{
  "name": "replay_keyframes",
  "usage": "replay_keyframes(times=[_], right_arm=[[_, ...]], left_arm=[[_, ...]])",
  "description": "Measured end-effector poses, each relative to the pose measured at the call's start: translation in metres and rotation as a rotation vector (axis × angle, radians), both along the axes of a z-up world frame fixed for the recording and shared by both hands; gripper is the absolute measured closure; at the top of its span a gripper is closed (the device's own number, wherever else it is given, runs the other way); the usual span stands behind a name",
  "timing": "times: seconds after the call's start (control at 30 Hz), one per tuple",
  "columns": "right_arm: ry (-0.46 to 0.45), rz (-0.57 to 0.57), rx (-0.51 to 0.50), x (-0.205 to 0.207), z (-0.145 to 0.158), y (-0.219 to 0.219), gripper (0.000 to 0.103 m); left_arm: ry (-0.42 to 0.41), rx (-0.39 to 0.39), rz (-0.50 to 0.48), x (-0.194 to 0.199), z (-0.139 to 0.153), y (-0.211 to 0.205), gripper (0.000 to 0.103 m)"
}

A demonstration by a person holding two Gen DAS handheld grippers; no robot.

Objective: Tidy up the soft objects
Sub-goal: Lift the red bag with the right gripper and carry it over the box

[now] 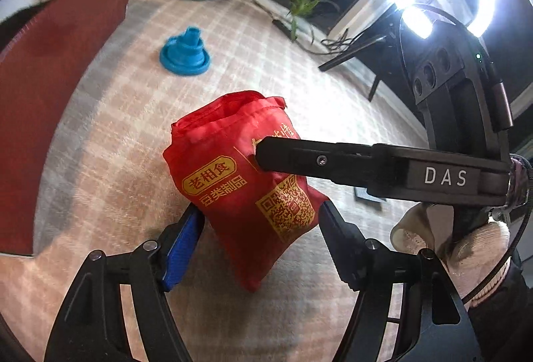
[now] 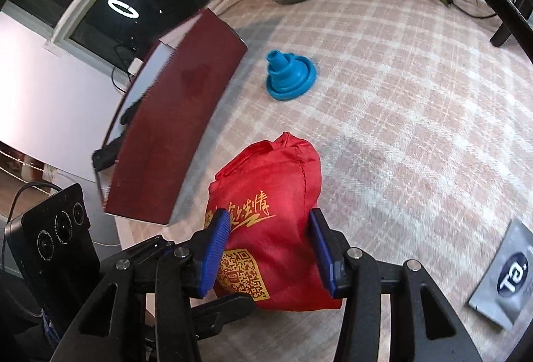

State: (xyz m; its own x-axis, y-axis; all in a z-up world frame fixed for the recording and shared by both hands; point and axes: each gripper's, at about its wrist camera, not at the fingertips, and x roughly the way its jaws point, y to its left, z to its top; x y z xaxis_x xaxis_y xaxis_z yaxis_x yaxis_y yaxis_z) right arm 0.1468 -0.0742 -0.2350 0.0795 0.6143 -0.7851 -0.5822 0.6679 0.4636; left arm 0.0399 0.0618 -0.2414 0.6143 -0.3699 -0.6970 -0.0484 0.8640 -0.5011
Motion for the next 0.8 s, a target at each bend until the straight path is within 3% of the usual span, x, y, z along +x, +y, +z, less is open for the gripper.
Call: replay_keyframes(times=[0.27, 0.5, 0.8], right_arm=[[-0.096, 0.013, 0.056, -0.028, 0.052, 0.021, 0.058], [-0.166, 0.066, 0.13, -0.042, 0.098, 0.075, 0.058], [-0.18, 0.145, 0.162, -0.043, 0.112, 0.165, 0.058]], left_arm=[[-0.097, 0.028, 0.015, -0.025, 0.045, 0.022, 0.034], [-0.185, 0.075, 0.067, -0.046, 0.088, 0.068, 0.034], [-0.188, 0.144, 0.132, -0.056, 0.1, 0.135, 0.034]])
